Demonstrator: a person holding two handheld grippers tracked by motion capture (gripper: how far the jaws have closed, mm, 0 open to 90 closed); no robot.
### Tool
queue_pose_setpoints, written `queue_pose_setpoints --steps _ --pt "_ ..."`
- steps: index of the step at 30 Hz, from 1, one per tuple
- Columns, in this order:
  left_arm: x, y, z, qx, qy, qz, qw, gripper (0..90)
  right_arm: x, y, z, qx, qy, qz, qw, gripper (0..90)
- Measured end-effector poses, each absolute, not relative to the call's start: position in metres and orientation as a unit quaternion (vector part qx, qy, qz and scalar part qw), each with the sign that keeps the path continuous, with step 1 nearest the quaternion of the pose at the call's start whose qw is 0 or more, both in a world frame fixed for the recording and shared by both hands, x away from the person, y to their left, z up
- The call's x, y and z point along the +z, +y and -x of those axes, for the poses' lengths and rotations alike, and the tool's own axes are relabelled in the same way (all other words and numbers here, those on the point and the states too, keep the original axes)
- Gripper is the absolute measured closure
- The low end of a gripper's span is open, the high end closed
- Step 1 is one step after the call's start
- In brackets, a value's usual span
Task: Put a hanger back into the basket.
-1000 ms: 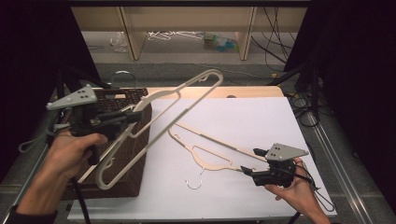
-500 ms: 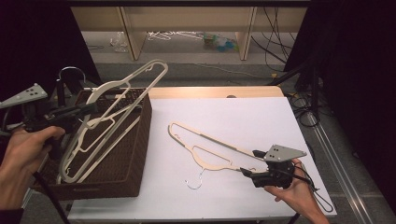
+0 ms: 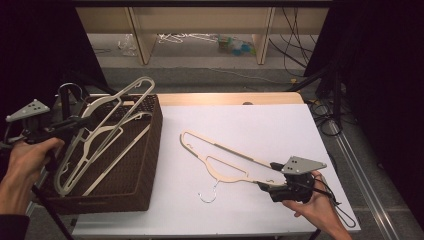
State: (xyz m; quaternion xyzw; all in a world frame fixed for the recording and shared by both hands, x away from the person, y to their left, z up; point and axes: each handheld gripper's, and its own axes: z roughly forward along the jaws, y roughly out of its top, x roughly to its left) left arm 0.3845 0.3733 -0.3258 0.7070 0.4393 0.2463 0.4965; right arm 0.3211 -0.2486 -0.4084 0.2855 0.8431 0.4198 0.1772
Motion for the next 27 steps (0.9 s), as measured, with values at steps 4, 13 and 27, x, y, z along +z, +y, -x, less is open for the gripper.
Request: queue_pose_setpoints --steps 4,13,27 --pt "-0.334 0.379 -0.386 0.239 0.442 -0.711 0.491 85.8 -0.409 -0.249 -0.321 0.419 0.843 -0.287 0.176 26.7" --pt "-0.352 0.391 -0.382 0.222 0.445 -0.710 0.499 85.7 -0.409 -0.251 -0.321 0.420 0.841 -0.290 0.178 26.7" --pt "-0.381 0.379 -0.403 0.189 0.446 -0.747 0.455 85.6 -0.411 -0.252 -0.321 0.417 0.844 -0.288 0.177 26.7"
